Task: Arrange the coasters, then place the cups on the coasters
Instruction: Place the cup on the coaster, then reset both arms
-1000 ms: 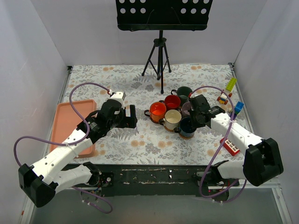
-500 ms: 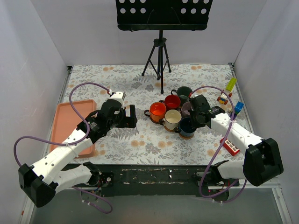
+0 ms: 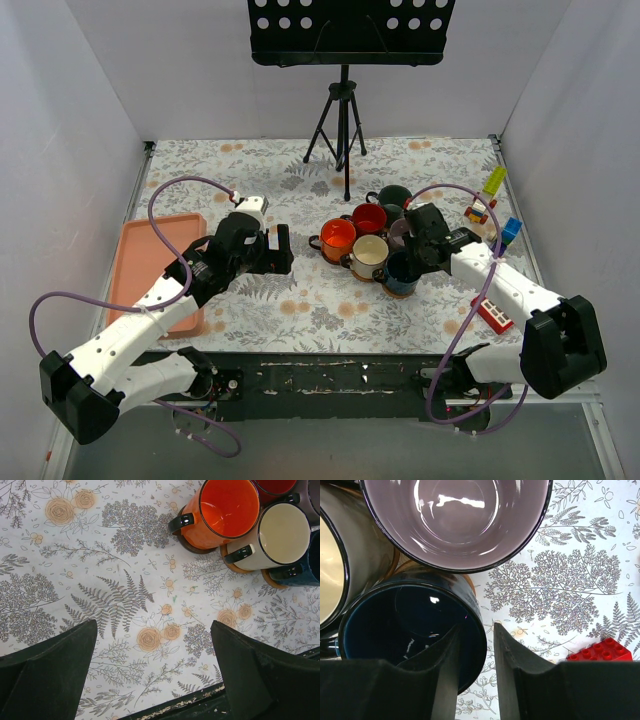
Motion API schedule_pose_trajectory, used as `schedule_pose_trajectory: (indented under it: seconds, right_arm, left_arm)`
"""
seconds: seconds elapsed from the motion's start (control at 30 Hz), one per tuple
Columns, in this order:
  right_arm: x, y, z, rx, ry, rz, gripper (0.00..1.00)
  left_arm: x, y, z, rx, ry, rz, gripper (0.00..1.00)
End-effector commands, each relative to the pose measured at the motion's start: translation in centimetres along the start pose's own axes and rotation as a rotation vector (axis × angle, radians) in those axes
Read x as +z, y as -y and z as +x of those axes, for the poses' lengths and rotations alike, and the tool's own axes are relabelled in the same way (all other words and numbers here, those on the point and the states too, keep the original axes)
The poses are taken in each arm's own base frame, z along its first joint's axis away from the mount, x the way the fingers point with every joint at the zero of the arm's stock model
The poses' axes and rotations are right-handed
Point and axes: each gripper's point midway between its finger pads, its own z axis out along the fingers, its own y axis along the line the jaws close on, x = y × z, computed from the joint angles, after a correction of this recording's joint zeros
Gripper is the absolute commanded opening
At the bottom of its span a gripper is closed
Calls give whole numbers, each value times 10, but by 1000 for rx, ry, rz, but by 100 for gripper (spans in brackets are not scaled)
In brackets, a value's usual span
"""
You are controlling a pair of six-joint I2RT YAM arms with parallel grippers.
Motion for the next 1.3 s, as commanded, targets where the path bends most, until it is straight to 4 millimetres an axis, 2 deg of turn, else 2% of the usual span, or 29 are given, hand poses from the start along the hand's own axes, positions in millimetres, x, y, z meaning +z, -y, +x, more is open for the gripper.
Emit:
schedule_pose_trajectory:
  seconds: [0.0,0.17,0.37,0.47,0.63,0.8,0.87,0.9,0.97,1.13,1.2,1.27]
  right_arm:
    - [-6,3,-11,-7,47,8,40]
    - [-16,4,-19,-9,94,-1,44]
    - [-42,13,-37,-15,194,11,49]
    - [-56,15,-50,-12,249,6,54]
    - [-60,38,-67,79,272,-29,56]
    - [-66,80,-87,211,334,-64,56]
    - [-72,96,-94,252,355,-69,56]
    - [-76,108,-96,275,369,-54,56]
    - [-89,120,-108,281,419,-35,56]
    - [-136,139,-141,289,612,19,57]
    - [-155,139,-153,286,719,19,57]
    - [-171,138,-161,284,819,16,57]
  left_arm:
    - [-6,5,-13,-8,31,16,98]
    - [-6,4,-12,-9,30,14,98]
    - [-7,1,-16,-26,44,5,98]
    - [-7,-9,-19,-55,47,-28,98]
    - [-7,-37,-27,-138,70,-89,98]
    - [-9,-79,-39,-271,95,-179,98]
    - [-15,-101,-52,-340,126,-240,98]
    - [-20,-108,-60,-360,149,-262,98]
    - [-32,-116,-83,-379,222,-295,98]
    - [-77,-102,-163,-384,501,-233,98]
    - [-95,-95,-185,-387,590,-198,98]
    - [-109,-91,-199,-390,656,-177,98]
